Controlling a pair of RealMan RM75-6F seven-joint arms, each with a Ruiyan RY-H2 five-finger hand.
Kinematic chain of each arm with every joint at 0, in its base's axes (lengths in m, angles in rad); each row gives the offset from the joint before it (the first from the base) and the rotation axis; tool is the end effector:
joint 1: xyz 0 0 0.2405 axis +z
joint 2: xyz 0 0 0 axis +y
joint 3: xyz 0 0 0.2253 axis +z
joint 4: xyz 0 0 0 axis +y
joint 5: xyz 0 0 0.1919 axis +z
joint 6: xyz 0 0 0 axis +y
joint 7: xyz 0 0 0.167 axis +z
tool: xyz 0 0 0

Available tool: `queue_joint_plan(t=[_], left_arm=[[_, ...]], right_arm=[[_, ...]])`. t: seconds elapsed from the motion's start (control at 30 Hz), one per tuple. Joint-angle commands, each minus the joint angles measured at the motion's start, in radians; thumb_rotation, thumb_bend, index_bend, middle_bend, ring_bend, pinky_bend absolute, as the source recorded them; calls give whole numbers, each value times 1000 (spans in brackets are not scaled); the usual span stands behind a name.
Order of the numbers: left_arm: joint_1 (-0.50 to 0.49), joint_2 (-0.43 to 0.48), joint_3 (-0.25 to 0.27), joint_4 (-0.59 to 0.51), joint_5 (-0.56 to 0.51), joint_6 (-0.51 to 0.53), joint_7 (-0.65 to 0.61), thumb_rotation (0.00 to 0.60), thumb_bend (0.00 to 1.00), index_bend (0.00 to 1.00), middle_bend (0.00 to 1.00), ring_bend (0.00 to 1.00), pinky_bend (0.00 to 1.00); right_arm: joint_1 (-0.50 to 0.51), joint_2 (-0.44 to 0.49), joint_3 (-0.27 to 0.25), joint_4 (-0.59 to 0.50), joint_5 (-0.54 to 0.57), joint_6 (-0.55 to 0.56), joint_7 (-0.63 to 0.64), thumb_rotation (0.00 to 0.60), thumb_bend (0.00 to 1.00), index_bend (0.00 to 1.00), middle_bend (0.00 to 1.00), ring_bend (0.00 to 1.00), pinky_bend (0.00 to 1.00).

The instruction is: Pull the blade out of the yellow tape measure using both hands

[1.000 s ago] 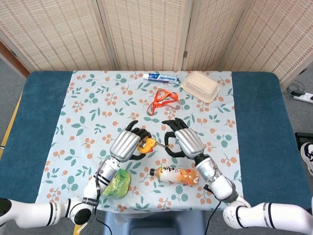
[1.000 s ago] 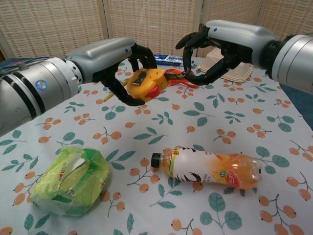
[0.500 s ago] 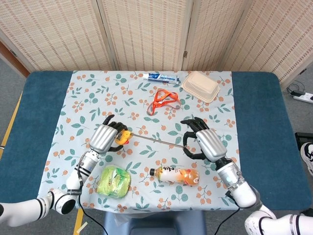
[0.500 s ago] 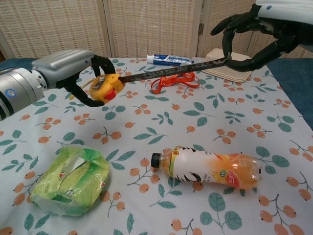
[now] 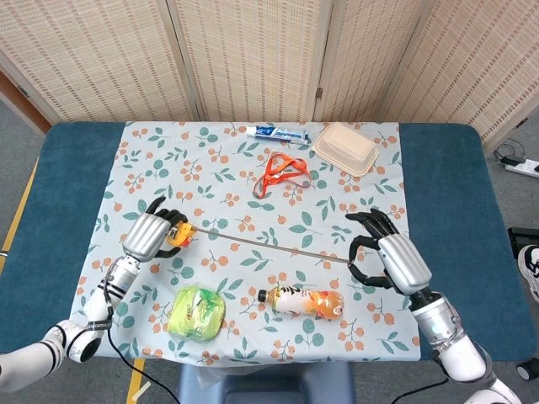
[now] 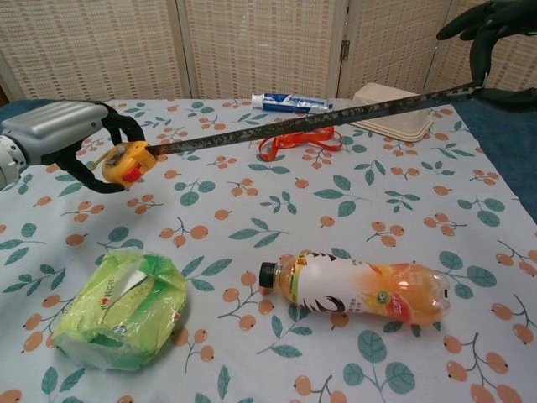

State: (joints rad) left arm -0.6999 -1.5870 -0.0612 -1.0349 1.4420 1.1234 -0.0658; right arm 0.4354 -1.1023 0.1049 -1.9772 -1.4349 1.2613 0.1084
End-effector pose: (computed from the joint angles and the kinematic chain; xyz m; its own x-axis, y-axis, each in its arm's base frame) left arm -0.1810 0.3647 0.0267 0.4982 0.0613 0.8649 0.7953 -0.4295 -0.4278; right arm -0.1318 -0.2609 0.1171 0.0134 -0.2131 0.9769 -0.9481 -0.3132 -0.0553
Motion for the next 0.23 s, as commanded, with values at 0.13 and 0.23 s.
queue_joint_plan(t=[0.13, 0.23], left_arm=[[2, -13, 5, 35, 31, 1, -69, 600, 387, 577, 578, 458, 125], [-1, -17, 3, 41, 39, 0, -76, 600, 387, 577, 578, 458, 125]], right_arm=[[-32, 32, -10, 23, -41, 26, 69, 600, 568, 650, 180, 110, 0], [-34, 39, -7, 28, -48, 23, 87, 600, 568, 650, 180, 110, 0]])
